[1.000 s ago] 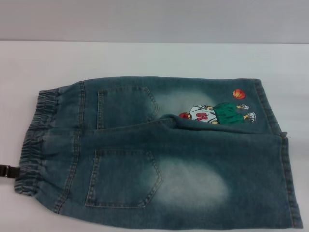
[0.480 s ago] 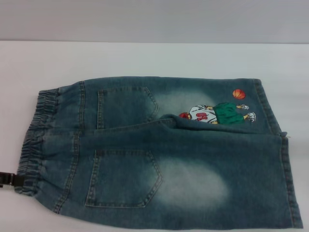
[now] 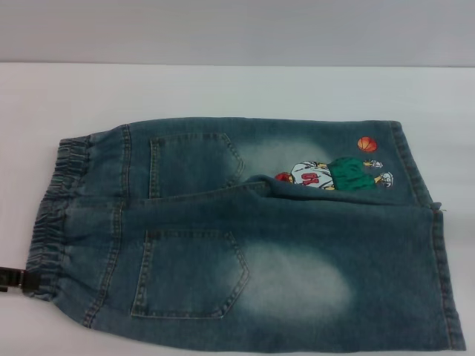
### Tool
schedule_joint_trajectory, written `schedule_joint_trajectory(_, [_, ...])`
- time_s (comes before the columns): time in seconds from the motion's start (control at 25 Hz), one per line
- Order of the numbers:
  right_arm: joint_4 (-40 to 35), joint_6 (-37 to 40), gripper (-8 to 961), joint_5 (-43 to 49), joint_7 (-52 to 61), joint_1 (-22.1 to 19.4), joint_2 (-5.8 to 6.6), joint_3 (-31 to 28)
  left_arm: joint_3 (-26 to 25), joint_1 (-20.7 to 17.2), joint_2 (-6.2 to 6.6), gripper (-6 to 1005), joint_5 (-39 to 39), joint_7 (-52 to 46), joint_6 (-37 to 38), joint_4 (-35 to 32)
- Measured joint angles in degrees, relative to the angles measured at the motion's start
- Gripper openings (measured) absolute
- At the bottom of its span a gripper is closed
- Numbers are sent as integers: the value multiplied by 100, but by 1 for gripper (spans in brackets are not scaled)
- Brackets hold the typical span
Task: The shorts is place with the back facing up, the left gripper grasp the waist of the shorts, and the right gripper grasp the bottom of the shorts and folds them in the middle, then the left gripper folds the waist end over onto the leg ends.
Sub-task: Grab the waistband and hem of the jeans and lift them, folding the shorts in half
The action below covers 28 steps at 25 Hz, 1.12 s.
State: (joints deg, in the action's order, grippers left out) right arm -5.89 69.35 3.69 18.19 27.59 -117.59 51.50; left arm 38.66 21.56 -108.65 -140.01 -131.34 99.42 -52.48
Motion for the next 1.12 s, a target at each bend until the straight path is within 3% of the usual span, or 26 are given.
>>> schedule_joint_trajectory(1.12, [9, -18, 631, 0, 0, 18, 36, 0, 104, 83, -42, 827, 1, -23, 26, 126])
